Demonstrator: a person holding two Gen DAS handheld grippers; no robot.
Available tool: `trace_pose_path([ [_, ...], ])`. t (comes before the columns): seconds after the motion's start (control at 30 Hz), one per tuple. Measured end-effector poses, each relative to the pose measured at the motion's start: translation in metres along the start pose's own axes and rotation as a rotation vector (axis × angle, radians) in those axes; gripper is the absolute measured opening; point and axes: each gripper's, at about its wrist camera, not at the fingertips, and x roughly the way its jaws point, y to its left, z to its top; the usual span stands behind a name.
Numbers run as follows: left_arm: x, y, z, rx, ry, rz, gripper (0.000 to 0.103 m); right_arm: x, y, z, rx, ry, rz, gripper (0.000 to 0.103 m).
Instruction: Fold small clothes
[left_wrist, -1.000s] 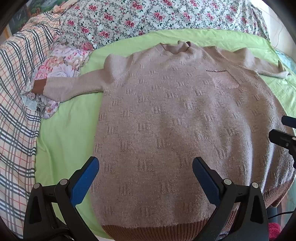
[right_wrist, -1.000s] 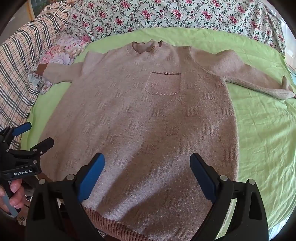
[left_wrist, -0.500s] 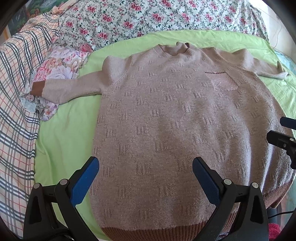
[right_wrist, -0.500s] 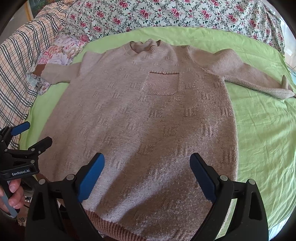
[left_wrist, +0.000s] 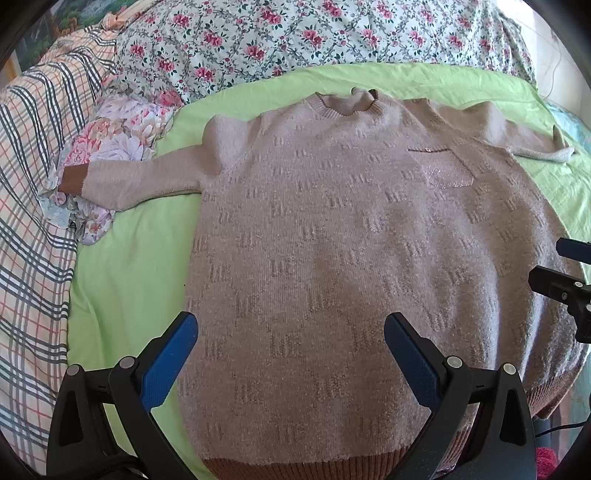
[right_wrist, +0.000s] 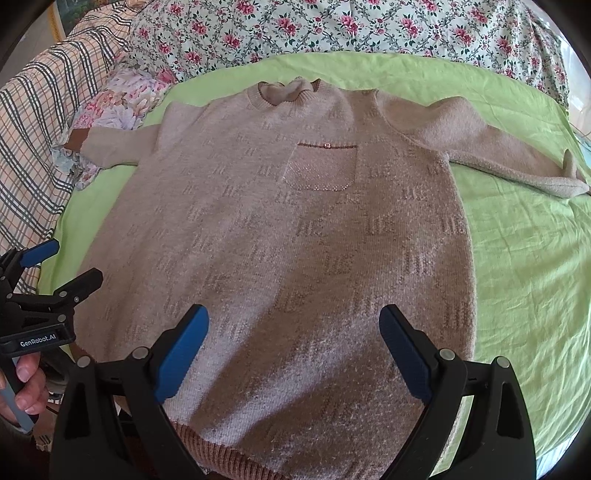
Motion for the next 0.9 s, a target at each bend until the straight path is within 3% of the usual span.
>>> trace_pose_path([
  [0.7, 0.002, -0.003, 0.014, 0.03, -0.012, 0.028, 0.101, -0.002, -0.001, 0.008, 0.012, -0.013, 0.016, 0.094],
  [0.9, 0.015, 0.003, 0.021, -0.001, 0.029, -0.018, 0.101, 0.0, -0.019, 0.011, 0.063, -0.016, 0.025, 0.094],
])
